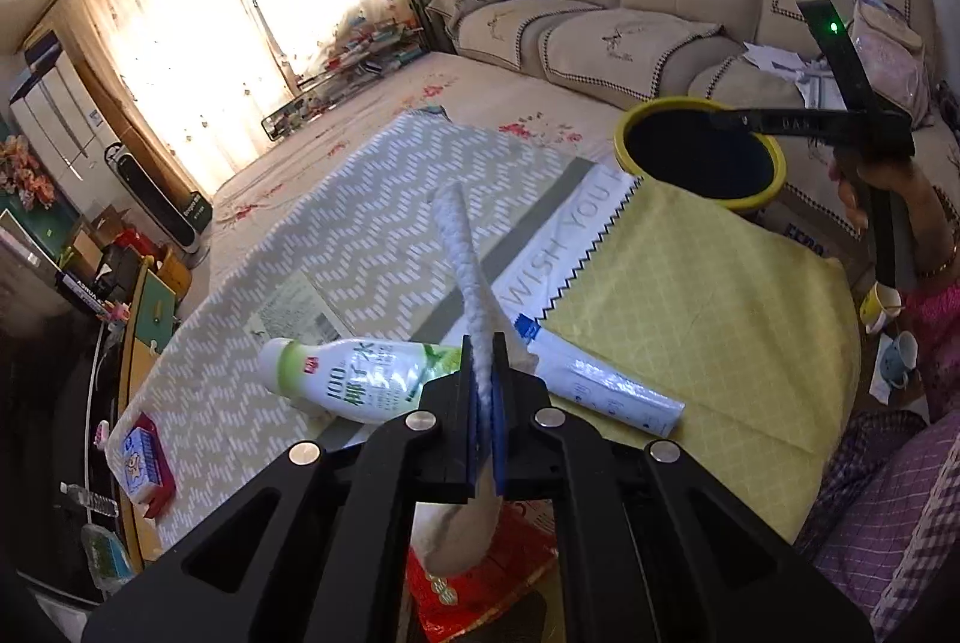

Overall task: Collect trash
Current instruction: 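Pinch the white tissue with the left gripper and lift it, then carry the tissue over the bin and release it inside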

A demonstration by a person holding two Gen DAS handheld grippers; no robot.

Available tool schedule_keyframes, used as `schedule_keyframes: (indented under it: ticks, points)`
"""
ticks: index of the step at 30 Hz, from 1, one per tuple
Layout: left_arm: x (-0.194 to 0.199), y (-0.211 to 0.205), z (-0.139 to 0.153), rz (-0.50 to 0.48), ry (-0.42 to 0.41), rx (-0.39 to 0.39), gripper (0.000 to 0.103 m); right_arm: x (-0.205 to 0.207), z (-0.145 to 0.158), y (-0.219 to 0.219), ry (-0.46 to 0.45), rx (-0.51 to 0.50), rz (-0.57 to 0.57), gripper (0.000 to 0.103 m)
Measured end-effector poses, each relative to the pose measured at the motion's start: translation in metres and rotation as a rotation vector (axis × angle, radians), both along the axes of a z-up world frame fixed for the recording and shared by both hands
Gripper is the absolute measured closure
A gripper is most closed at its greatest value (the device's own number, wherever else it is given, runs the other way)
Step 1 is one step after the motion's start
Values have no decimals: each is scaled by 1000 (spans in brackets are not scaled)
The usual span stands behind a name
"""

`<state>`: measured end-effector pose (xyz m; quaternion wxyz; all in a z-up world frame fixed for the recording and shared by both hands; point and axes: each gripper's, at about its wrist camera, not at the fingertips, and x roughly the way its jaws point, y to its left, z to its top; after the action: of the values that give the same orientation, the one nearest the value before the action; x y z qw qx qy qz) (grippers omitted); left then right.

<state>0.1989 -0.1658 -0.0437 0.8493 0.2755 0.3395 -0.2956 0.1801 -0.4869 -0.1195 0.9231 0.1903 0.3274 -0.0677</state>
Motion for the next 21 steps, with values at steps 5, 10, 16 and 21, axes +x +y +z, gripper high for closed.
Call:
schedule_keyframes:
  ticks: [5,10,16,21]
  points:
    - [-9,-2,31,15,-58,-41,99,-4,4,-1,-12,1,6,57]
    - [-13,-14,59,7,-103,-89,99,-9,5,-4,-22,1,5,57]
    - [-16,-46,81,-43,-110,-134,99,-16,10,-14,-39,-4,-14,57]
    - [-20,-95,90,-122,-99,-169,99,-30,12,-34,-62,-15,-70,57]
